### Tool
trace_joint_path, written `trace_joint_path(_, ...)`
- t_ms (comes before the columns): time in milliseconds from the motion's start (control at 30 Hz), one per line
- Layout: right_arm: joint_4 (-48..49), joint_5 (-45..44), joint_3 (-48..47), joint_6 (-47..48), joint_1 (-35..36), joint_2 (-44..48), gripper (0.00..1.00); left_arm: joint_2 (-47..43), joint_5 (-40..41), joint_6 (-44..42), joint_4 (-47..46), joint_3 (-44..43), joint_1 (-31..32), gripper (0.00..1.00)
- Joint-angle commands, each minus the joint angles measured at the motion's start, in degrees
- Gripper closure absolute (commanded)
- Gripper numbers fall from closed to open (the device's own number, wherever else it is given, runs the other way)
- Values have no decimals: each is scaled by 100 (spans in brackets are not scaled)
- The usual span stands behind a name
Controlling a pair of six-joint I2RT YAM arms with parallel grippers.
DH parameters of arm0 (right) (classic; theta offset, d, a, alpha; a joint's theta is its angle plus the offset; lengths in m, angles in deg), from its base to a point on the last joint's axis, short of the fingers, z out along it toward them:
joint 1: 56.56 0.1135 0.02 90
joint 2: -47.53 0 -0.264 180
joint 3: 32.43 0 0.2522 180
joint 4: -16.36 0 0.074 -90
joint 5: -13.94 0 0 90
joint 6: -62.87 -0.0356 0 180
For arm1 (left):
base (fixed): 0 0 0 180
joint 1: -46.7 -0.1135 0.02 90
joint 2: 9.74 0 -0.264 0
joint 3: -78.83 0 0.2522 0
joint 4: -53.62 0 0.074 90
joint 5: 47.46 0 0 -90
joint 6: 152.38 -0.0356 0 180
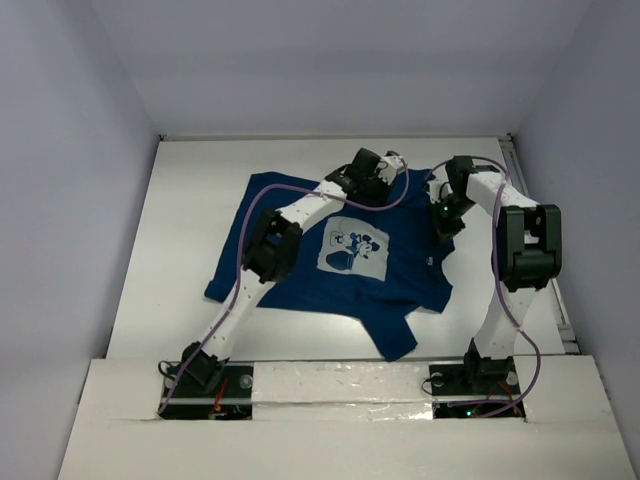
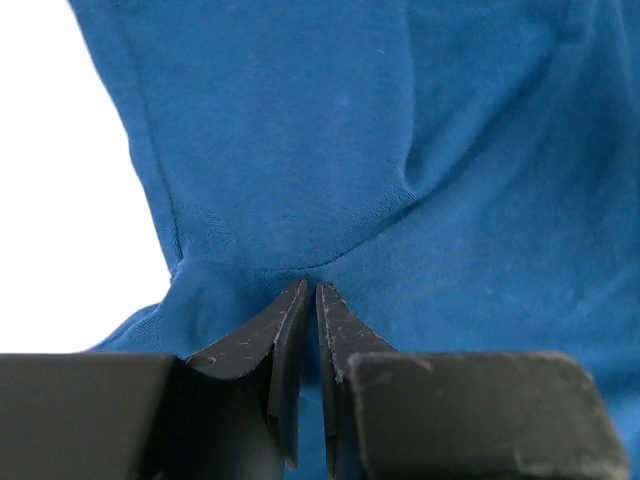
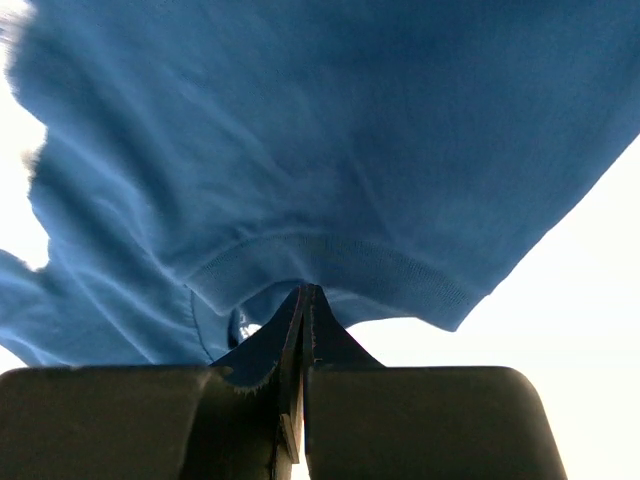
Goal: Fold and stack the t-shirts
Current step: Flatten out the tshirt
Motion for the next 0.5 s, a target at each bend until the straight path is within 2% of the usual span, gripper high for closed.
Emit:
trace_joint_path(0, 117, -234, 89, -16, 79, -29, 100, -377, 446, -203, 771, 649, -259, 91)
trace_joint_path(167, 152, -427, 211, -7, 184, -100, 100, -650, 499, -370, 859, 1317, -549, 92)
trace_joint_path(267, 213, -498, 343, 28, 237, -126, 100, -853, 455, -379, 596, 1678, -716, 91)
trace_joint_path(400, 284, -533, 423, 28, 237, -144, 100, -661, 393, -309, 744, 1310, -866, 88)
trace_joint_path(467, 328, -612, 423, 10, 237, -109, 100, -581, 323, -265, 824, 994, -928, 80)
